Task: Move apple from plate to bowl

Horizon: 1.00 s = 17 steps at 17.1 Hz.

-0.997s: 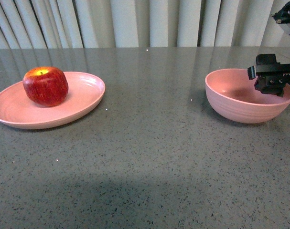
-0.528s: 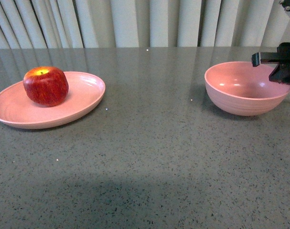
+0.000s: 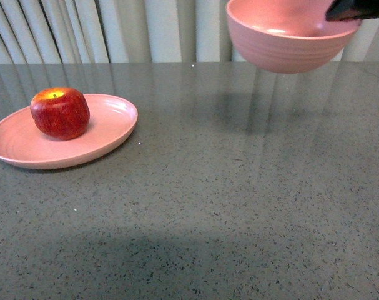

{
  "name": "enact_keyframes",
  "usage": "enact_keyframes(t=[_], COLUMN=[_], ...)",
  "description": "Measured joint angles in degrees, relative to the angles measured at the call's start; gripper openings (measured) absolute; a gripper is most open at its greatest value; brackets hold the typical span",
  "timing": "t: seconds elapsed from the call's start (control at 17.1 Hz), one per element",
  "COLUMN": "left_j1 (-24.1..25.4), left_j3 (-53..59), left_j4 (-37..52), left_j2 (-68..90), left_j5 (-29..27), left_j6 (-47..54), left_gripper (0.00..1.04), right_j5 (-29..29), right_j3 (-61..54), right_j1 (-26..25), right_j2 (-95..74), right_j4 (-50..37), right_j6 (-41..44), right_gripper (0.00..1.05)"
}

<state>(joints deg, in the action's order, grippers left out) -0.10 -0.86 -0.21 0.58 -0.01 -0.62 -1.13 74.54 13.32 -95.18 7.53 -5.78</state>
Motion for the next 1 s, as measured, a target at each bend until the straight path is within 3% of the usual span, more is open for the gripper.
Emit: enact_keyframes(t=[0.23,0.47,1.0], left_j1=[0.0,0.0,0.0], left_j3=[0.0,0.0,0.0], left_j4=[0.0,0.0,0.0], left_j2=[0.0,0.0,0.0], left_j5=[0.0,0.0,0.0], left_j6=[0.0,0.0,0.0], left_gripper=[0.98,0.98,0.98], right_j5=[1.4,1.9,2.7], right_j3=[3.8,5.7,8.9], right_j1=[7.4,11.3,12.9], right_j2=[-6.2,-12.6,-18.3], right_j4=[0.9,1.9,2.7], right_j6=[-0.9,-2.2,-4.9], right_gripper=[0.03,0.03,0.03])
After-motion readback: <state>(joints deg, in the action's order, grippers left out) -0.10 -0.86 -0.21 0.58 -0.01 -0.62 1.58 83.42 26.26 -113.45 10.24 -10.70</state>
